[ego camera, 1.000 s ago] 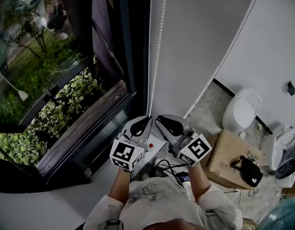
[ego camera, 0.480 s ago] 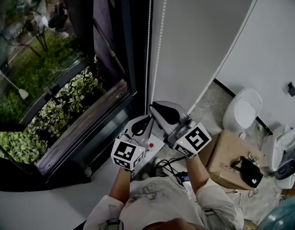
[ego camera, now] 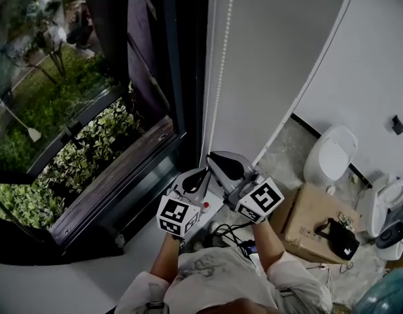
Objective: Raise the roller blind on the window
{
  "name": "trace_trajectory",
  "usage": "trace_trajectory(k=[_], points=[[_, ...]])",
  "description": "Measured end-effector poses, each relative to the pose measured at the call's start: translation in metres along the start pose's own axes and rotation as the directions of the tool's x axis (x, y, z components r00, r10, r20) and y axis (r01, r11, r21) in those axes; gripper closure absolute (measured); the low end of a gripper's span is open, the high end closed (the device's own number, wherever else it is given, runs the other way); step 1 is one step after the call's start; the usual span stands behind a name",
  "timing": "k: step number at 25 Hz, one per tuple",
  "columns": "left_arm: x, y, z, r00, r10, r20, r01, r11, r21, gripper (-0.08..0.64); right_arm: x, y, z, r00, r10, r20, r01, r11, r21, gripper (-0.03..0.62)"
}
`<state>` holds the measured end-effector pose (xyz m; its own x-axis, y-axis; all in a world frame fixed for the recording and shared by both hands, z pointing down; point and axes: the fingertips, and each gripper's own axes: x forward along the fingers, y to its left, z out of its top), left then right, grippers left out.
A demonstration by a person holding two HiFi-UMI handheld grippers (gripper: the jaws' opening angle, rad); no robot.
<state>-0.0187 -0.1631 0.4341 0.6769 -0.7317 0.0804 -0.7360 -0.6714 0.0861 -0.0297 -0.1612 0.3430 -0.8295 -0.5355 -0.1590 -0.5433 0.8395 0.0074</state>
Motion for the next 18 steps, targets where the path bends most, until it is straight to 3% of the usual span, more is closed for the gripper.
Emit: trace_trajectory(k=[18], points=[[0.004, -0.002, -0.009, 1.0, -0.004, 0.003, 0.004, 1.0, -0.008, 0.549, -0.006, -0.004, -0.008, 0.999, -0.039, -0.004, 0.039, 0.999, -0.033, 0.566]])
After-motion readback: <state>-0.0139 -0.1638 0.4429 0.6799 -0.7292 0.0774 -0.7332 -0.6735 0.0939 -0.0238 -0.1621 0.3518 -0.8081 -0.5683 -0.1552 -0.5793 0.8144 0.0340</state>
